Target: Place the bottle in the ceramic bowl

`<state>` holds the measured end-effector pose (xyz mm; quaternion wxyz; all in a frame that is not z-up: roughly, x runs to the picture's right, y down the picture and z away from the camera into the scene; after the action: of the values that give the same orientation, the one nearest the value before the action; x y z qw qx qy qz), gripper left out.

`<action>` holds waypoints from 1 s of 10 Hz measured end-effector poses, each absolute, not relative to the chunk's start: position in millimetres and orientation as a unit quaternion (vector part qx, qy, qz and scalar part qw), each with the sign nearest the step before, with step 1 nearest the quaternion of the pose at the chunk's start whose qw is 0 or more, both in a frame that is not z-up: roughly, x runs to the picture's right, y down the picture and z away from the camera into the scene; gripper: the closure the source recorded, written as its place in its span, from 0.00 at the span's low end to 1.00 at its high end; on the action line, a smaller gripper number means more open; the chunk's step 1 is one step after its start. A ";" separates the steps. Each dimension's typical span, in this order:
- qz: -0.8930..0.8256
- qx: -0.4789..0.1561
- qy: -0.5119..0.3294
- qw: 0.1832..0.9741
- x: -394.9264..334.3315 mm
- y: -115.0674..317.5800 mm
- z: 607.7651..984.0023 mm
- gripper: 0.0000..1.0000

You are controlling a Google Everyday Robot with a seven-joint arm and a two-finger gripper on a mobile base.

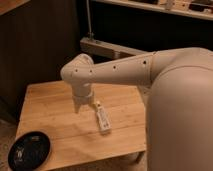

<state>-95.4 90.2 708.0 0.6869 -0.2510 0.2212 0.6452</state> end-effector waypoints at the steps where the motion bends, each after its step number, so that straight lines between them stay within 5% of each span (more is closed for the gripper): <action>1: 0.645 -0.247 0.216 0.690 -88.7 85.9 711.5 0.35; 6: 0.640 -0.247 0.167 0.708 -4.7 43.6 751.7 0.35; 10: 0.639 -0.250 0.164 0.709 -6.2 43.0 752.1 0.35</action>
<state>-6.2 43.0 752.1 0.7085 -0.2497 0.1644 0.6393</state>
